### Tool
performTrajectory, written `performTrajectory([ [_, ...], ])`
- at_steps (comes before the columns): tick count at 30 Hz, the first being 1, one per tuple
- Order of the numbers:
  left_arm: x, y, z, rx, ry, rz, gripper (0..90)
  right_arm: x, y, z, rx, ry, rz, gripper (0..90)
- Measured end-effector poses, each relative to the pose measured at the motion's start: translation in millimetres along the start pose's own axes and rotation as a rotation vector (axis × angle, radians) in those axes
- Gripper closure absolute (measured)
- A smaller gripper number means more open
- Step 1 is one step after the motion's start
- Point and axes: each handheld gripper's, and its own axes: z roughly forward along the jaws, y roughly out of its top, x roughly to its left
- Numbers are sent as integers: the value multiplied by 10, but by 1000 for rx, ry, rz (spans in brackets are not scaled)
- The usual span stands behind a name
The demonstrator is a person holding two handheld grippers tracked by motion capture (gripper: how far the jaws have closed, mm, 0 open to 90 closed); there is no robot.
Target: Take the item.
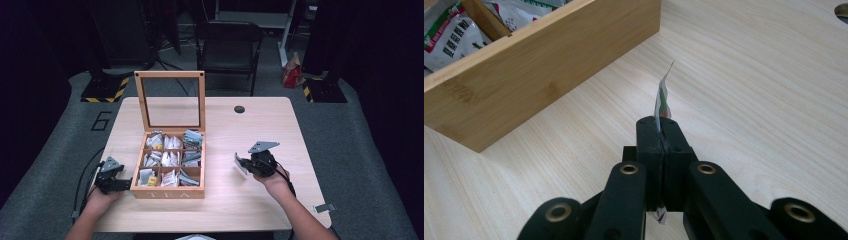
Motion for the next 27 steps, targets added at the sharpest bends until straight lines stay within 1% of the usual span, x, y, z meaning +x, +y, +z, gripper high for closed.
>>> performTrajectory([
  [5, 2, 2, -5, 6, -2, 2, 190, -5, -44, 23, 5, -5, -3, 892],
  [8, 0, 0, 0, 0, 0, 0, 190, 2, -80, 42, 13, -11, -2, 892],
  [10, 2, 3, -7, 8, -4, 1, 190, 8, -96, 54, 15, -16, -13, 892],
  [11, 0, 0, 1, -1, 0, 0, 190, 17, -111, 61, 18, -14, -17, 891],
  [13, 1, 0, 0, 0, 0, 1, 190, 27, -121, 70, 15, -19, -13, 891],
  [14, 0, 0, 0, 0, 0, 0, 190, 28, -128, 75, 20, -25, -25, 891],
  [15, 0, 0, 0, 0, 0, 0, 190, 44, -139, 85, 26, -23, -22, 890],
  [16, 1, 1, -2, 3, -2, 1, 190, 48, -146, 93, 24, -25, -31, 888],
  [17, 2, 3, -5, 7, -3, 1, 190, 69, -155, 103, 26, -21, -33, 884],
  [19, 0, 0, 0, 0, 0, 0, 190, 96, -165, 119, 28, -18, -45, 881],
  [20, 1, 2, -5, 6, -2, 1, 191, 106, -168, 124, 33, -18, -55, 880],
  [23, 0, 0, 0, 0, 0, 0, 190, 170, -184, 167, 46, -11, -71, 875],
  [27, 1, 2, -4, 4, -1, 0, 190, 201, -199, 200, 54, -1, -86, 874],
])
